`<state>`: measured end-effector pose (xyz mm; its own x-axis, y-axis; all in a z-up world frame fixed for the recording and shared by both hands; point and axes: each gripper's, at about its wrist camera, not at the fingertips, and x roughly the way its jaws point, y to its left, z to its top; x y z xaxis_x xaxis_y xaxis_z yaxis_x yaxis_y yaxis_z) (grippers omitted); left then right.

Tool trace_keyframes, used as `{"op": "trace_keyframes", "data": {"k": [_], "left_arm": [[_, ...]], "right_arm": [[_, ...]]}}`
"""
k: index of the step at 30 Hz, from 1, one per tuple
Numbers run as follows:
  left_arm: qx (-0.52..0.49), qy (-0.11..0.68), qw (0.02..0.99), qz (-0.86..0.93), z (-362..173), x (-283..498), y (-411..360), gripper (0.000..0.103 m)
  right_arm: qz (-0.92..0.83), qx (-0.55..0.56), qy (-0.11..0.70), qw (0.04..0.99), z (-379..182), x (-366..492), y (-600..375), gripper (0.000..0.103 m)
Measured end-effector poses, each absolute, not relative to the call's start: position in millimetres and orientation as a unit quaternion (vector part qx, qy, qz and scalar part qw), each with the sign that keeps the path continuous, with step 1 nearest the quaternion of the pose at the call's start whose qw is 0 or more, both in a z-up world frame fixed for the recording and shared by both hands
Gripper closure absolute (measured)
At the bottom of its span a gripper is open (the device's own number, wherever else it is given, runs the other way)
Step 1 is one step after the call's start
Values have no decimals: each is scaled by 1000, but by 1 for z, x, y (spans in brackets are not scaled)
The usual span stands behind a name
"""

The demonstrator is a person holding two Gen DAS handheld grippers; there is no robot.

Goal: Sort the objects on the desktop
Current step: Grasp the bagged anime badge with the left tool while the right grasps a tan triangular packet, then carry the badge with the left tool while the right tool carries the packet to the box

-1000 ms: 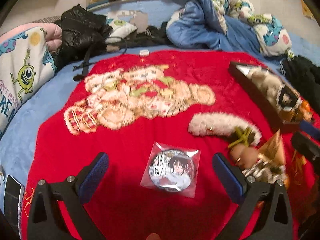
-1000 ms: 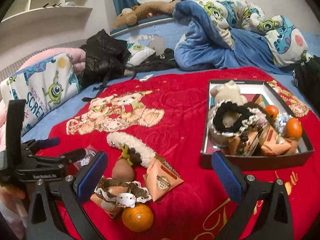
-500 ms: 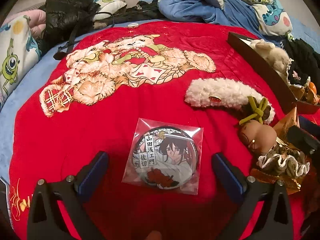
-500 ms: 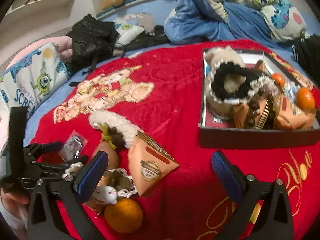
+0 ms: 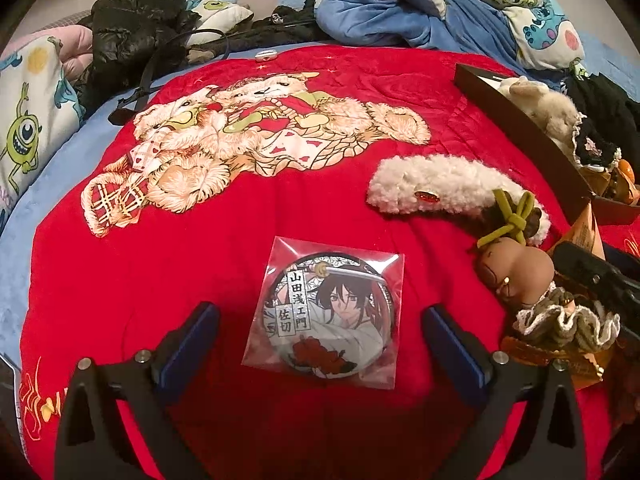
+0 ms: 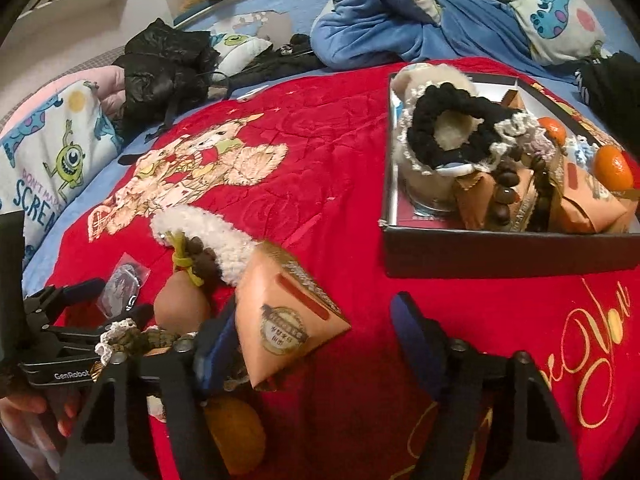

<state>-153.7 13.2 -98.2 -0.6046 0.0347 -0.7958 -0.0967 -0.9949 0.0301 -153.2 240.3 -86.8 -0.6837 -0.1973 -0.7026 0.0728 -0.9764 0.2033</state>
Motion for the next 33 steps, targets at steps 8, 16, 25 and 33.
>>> {"op": "trace_keyframes", "data": {"k": [8,16,25,33], "left_arm": [[-425,45,66,902,-93,-144,18,37],[-416,54,63,906,-88,-140,20,38],[-400,64,55,913,-79,-127,20,38],[-387,59,41,919,-69,-121,15,38]], "right_arm": [[-915,390,-80,74,-86,-153,240,54],[-916,389,-70,68,-84,-152,239,55],[-917,386,-74,65,-81,-149,241,55],[-920,381,-68,62,-76,-146,240,55]]}}
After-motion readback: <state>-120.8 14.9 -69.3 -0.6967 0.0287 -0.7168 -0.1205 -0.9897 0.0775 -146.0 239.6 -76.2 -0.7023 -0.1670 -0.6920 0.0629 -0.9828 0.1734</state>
